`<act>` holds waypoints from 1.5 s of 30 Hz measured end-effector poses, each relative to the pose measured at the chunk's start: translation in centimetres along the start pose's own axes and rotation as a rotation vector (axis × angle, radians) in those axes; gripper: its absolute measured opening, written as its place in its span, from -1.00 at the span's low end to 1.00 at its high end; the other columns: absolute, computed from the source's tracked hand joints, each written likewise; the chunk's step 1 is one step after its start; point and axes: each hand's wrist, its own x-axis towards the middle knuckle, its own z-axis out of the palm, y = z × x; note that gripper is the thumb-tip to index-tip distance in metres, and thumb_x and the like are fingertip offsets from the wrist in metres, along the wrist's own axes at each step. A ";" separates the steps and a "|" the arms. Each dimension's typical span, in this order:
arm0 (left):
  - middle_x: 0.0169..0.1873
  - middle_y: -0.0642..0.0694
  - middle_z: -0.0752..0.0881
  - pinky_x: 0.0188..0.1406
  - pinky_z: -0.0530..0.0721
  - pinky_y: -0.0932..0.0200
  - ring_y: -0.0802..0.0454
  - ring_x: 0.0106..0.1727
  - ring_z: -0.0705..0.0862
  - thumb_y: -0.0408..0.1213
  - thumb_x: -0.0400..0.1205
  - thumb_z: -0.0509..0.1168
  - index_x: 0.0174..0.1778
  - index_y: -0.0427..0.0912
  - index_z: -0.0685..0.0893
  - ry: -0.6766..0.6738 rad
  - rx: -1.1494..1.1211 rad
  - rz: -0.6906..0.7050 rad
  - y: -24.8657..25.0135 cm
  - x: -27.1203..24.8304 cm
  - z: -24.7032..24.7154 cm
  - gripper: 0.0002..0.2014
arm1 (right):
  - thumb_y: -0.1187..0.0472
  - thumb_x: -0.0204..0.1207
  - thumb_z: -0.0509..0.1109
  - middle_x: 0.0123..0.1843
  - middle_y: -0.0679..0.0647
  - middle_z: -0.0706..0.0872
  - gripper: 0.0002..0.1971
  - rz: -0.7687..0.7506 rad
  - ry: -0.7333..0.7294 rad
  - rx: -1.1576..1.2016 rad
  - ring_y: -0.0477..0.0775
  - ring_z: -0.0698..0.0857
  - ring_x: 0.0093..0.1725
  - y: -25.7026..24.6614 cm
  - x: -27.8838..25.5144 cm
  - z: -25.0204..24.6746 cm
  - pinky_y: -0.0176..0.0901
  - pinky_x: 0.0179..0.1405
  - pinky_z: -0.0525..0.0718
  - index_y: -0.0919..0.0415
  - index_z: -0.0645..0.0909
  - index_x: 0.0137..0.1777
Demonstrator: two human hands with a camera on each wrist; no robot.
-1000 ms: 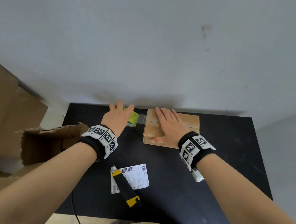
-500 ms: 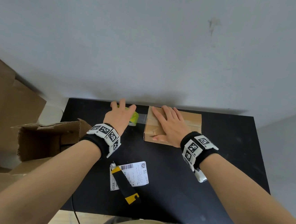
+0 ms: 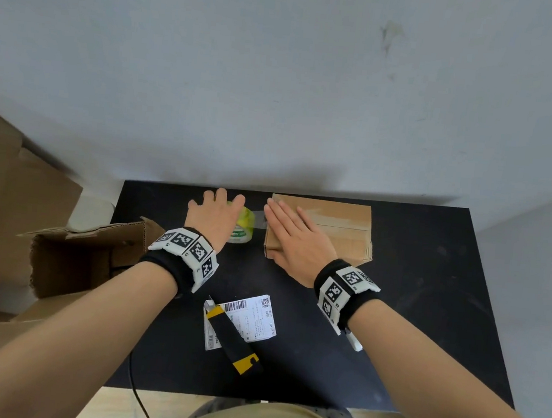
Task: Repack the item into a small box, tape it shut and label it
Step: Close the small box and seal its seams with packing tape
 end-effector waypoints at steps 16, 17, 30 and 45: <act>0.24 -0.27 0.47 0.17 0.52 -0.06 -0.24 0.27 0.51 -0.37 0.51 0.37 0.37 -0.19 0.29 -0.009 0.058 0.086 0.1 -2.5 -1.1 -0.45 | -0.24 0.55 0.21 0.70 0.15 -0.18 -0.05 0.324 -0.103 0.050 0.07 -0.14 0.69 5.3 -7.0 -1.2 -0.07 0.67 -0.13 0.28 -0.23 0.65; 0.24 -0.26 0.47 0.17 0.52 -0.04 -0.23 0.27 0.51 -0.36 0.50 0.38 0.37 -0.19 0.29 -0.007 0.057 0.091 0.1 -2.8 -1.0 -0.44 | -0.24 0.54 0.22 0.70 0.15 -0.21 -0.03 0.345 -0.111 0.056 0.08 -0.16 0.69 5.3 -7.2 -1.3 -0.08 0.67 -0.15 0.28 -0.25 0.65; 0.20 -0.12 0.59 -0.02 0.53 0.08 -0.09 0.15 0.63 -0.21 0.64 0.26 0.37 -0.16 0.40 0.151 -0.182 0.232 0.4 -5.9 0.1 -0.61 | -0.21 0.57 0.20 0.71 0.07 -0.19 -0.10 0.154 -0.133 0.117 0.02 -0.16 0.68 -3.3 -2.8 -1.9 -0.01 0.66 -0.13 0.19 -0.23 0.67; 0.21 -0.06 0.54 0.02 0.57 0.13 0.02 0.11 0.61 0.08 0.67 0.14 0.54 -0.05 0.32 0.089 -0.532 0.205 -0.6 -7.8 2.7 -0.47 | 0.09 0.49 0.34 0.67 0.14 0.14 -0.18 0.204 -0.047 0.077 0.13 0.14 0.64 -5.8 -2.7 -1.3 0.07 0.63 -0.03 0.23 -0.01 0.66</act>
